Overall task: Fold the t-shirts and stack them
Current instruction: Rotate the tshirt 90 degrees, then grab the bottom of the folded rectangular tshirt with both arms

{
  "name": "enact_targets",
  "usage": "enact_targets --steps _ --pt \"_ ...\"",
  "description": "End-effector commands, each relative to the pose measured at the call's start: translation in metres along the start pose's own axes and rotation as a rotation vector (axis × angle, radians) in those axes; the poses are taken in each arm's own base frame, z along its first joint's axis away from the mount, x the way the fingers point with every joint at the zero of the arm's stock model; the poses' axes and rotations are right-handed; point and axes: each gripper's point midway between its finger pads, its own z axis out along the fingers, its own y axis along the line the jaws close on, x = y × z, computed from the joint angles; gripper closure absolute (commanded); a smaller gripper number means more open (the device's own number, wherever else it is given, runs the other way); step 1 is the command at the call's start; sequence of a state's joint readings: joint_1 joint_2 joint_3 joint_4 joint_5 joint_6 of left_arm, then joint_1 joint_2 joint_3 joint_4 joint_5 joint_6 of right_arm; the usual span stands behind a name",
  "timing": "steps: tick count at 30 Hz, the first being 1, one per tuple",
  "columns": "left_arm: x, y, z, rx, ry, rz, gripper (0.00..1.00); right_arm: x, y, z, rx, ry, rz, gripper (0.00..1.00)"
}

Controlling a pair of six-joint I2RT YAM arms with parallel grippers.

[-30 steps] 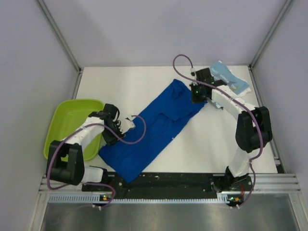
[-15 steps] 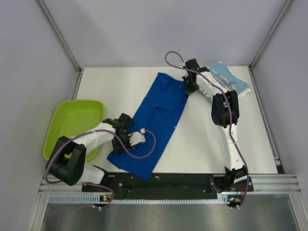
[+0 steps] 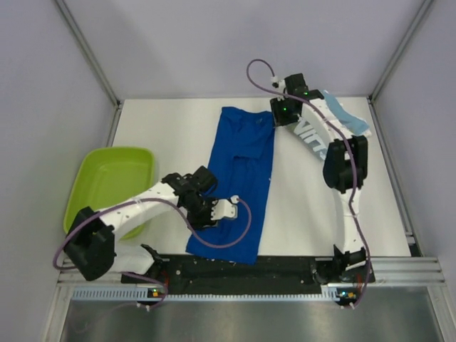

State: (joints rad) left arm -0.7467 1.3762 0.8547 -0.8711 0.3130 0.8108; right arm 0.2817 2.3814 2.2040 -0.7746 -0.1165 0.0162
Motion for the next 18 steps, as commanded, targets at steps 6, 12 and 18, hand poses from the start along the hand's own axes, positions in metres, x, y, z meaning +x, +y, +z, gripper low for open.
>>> enact_targets --steps 6,12,18 --pt "-0.010 -0.037 -0.069 0.030 -0.178 0.070 0.46 0.010 0.139 -0.236 -0.453 -0.581 -0.477 0.46" --pt "0.018 -0.056 -0.027 0.034 -0.215 0.186 0.42 0.198 0.213 -0.257 -0.838 -0.633 -1.160 0.41" --pt "0.030 -0.038 0.005 -0.054 -0.209 0.236 0.41 0.321 0.236 -0.240 -0.963 -0.407 -1.410 0.42"
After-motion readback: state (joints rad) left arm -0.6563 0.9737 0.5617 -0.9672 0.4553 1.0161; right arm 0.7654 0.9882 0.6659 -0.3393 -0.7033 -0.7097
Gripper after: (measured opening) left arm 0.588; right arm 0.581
